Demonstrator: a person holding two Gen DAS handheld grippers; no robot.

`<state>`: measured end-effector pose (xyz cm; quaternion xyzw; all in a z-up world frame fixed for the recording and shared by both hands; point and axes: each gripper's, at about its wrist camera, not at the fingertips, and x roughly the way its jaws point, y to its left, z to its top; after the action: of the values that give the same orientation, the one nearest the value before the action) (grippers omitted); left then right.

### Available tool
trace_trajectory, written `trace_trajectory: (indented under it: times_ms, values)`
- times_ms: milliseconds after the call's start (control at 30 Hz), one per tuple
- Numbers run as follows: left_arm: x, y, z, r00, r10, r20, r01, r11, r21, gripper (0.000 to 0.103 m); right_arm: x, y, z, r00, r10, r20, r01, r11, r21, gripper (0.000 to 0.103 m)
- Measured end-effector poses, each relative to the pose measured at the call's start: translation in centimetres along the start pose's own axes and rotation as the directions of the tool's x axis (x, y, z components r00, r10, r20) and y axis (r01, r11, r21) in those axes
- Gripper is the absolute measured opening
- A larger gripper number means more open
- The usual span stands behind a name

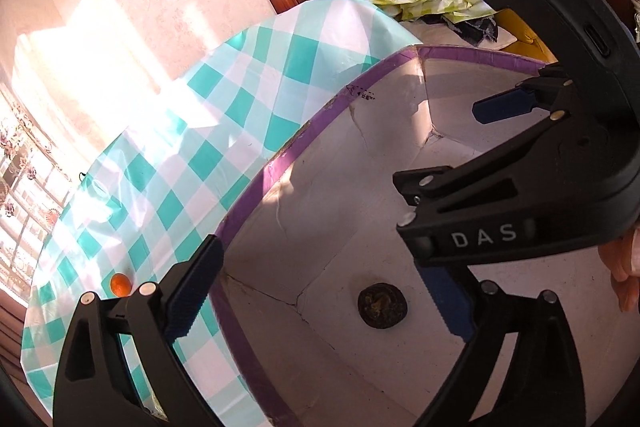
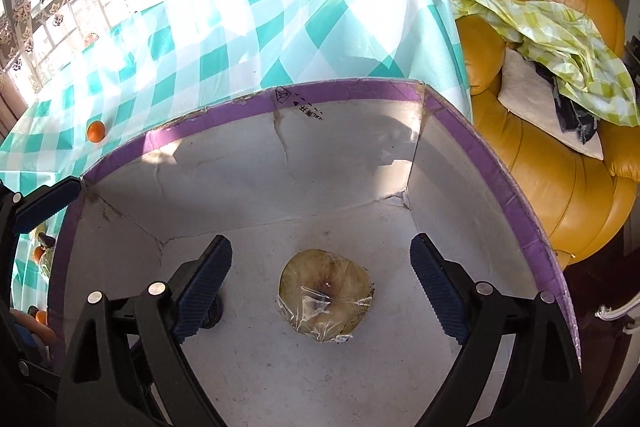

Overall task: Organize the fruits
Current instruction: 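Withdraw both open tools from the box back over the table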

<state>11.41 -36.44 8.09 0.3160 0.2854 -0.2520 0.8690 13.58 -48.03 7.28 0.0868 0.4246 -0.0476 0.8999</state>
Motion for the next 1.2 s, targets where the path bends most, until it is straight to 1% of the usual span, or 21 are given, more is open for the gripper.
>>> trace_trajectory:
  times_ms: [33, 100, 133, 167, 233, 300, 400, 500, 633, 700, 800, 933, 1033, 1200]
  values:
    - [-0.4, 0.3, 0.0, 1.000, 0.009, 0.020, -0.009, 1.000, -0.013, 0.099, -0.3, 0.0, 0.1, 1.000, -0.001, 0.013, 0.001, 1.000, 0.003, 0.088]
    - [-1.3, 1.1, -0.1, 0.998, 0.020, 0.063, -0.017, 0.999, -0.048, 0.099, -0.8, -0.1, 0.3, 0.999, -0.007, 0.031, 0.007, 1.000, 0.006, 0.088]
    - [-1.8, 1.3, -0.1, 0.996, 0.024, 0.086, -0.019, 0.998, -0.063, 0.100, -1.2, -0.2, 0.5, 0.999, 0.007, 0.044, -0.008, 1.000, 0.015, 0.088]
    - [-2.4, 1.6, -0.1, 0.993, 0.037, 0.109, -0.029, 0.997, -0.075, 0.100, -1.7, -0.2, 0.6, 0.998, 0.011, 0.057, -0.013, 1.000, 0.024, 0.088]
    - [-3.6, 1.9, -0.3, 0.985, 0.060, 0.159, -0.047, 0.995, -0.084, 0.100, -2.8, -0.2, 0.8, 0.996, -0.010, 0.088, 0.008, 1.000, 0.026, 0.088]
    - [-4.4, 2.3, -0.6, 0.979, 0.074, 0.188, -0.057, 0.994, -0.091, 0.100, -4.2, -0.1, 1.0, 0.991, -0.018, 0.134, 0.015, 1.000, 0.026, 0.088]
    - [-5.6, 3.2, -1.0, 0.971, 0.081, 0.225, -0.055, 0.991, -0.118, 0.100, -6.4, 0.2, 1.3, 0.980, -0.032, 0.196, 0.026, 0.999, 0.034, 0.088]
    - [-6.9, 4.1, -1.7, 0.969, 0.087, 0.233, -0.052, 0.987, -0.151, 0.100, -7.8, 0.7, 1.5, 0.970, -0.042, 0.238, 0.036, 0.999, 0.029, 0.088]
    - [-8.0, 5.5, -3.0, 0.970, 0.047, 0.240, 0.005, 0.978, -0.210, 0.100, -9.5, 1.8, 1.1, 0.954, -0.049, 0.296, 0.046, 0.999, 0.019, 0.088]
    - [-8.6, 6.1, -3.9, 0.968, 0.046, 0.248, 0.014, 0.972, -0.236, 0.100, -10.1, 2.2, 0.8, 0.948, -0.045, 0.314, 0.041, 0.999, 0.020, 0.088]
    - [-9.4, 7.1, -5.4, 0.964, 0.052, 0.261, 0.024, 0.960, -0.279, 0.100, -10.7, 2.8, 0.4, 0.945, -0.024, 0.327, 0.016, 1.000, 0.025, 0.089]
    - [-10.0, 8.3, -7.4, 0.965, 0.067, 0.252, 0.020, 0.945, -0.325, 0.100, -11.4, 3.9, 0.1, 0.947, 0.011, 0.321, -0.019, 1.000, 0.022, 0.089]
    - [-10.4, 9.0, -8.8, 0.967, 0.074, 0.244, 0.016, 0.937, -0.349, 0.100, -12.2, 5.1, -0.1, 0.942, 0.025, 0.334, -0.027, 1.000, 0.000, 0.089]
    - [-11.3, 10.0, -10.9, 0.965, 0.080, 0.248, 0.018, 0.929, -0.369, 0.099, -13.9, 7.8, -0.4, 0.931, 0.078, 0.357, -0.066, 0.997, -0.046, 0.089]
